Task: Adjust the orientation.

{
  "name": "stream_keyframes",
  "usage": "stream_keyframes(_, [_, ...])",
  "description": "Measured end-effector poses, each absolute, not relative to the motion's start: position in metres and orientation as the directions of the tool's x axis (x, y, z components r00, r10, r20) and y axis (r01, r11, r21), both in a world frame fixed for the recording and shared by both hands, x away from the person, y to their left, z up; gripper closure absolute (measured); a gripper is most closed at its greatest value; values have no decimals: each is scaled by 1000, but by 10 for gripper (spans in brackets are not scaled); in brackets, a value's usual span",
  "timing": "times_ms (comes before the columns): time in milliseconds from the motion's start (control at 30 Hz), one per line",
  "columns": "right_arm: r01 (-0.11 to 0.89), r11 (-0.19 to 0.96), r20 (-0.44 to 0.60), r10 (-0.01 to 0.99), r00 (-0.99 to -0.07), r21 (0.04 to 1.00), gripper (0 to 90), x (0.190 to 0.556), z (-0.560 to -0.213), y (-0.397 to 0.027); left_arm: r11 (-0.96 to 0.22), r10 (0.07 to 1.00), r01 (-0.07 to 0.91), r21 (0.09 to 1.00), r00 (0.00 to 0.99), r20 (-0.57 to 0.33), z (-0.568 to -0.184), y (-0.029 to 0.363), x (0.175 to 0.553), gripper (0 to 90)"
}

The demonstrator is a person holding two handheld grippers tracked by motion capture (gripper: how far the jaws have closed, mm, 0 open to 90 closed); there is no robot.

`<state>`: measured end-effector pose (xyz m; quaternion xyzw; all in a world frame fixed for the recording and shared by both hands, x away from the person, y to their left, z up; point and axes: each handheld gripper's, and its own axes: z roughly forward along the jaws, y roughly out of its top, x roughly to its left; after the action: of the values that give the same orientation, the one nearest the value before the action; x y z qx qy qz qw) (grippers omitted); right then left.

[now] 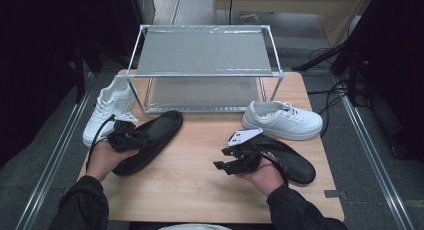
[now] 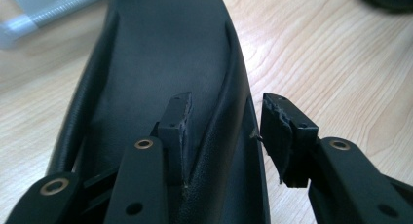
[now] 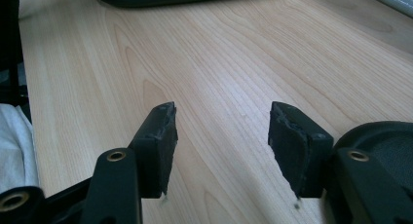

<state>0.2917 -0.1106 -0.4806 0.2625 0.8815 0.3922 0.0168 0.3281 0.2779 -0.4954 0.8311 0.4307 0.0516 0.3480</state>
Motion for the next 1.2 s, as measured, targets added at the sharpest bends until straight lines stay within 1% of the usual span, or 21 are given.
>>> stream_keyframes(100, [453,554,179,477,-860,699,448,292,-481,-111,-377,746,681,628,625,-230,-495,280,329,613])
stream_keyframes(133, [452,554,179,476,-861,699,448,292,-481,-110,-388,741,680,622,631,-228,-495,281,328,667])
stream_keyframes(167, [452,554,179,476,-861,699,448,292,-481,-110,-388,741,680,622,631,-228,-495,281,328,686])
stream_keyframes(200, [452,554,180,475,-861,699,448,292,-481,-110,-378,746,684,624,624,-234,-495,282,328,730])
stream_keyframes(433, [453,550,184,474,-861,702,449,293,-481,-110,-393,729,690,608,637,-252,-492,282,332,786])
stream_keyframes(467, [452,549,184,474,-861,703,449,293,-481,-110,-381,720,703,600,633,-284,-491,283,334,802])
stream_keyframes(500, [452,549,184,474,-861,703,449,293,-481,-110,-381,720,703,600,633,-284,-491,283,334,810])
stream_keyframes(733, [455,545,187,476,-859,704,450,293,-480,-111,-357,707,721,593,624,-333,-489,286,334,837])
stream_keyframes(867, [453,545,186,475,-860,705,450,293,-480,-111,-354,705,722,595,624,-337,-486,287,333,841])
stream_keyframes(1100, [452,533,190,473,-860,715,450,293,-479,-112,-336,692,717,611,628,-356,-469,285,328,842])
stream_keyframes(1200, [450,525,192,473,-860,722,450,293,-479,-113,-342,663,706,620,649,-372,-463,277,326,842])
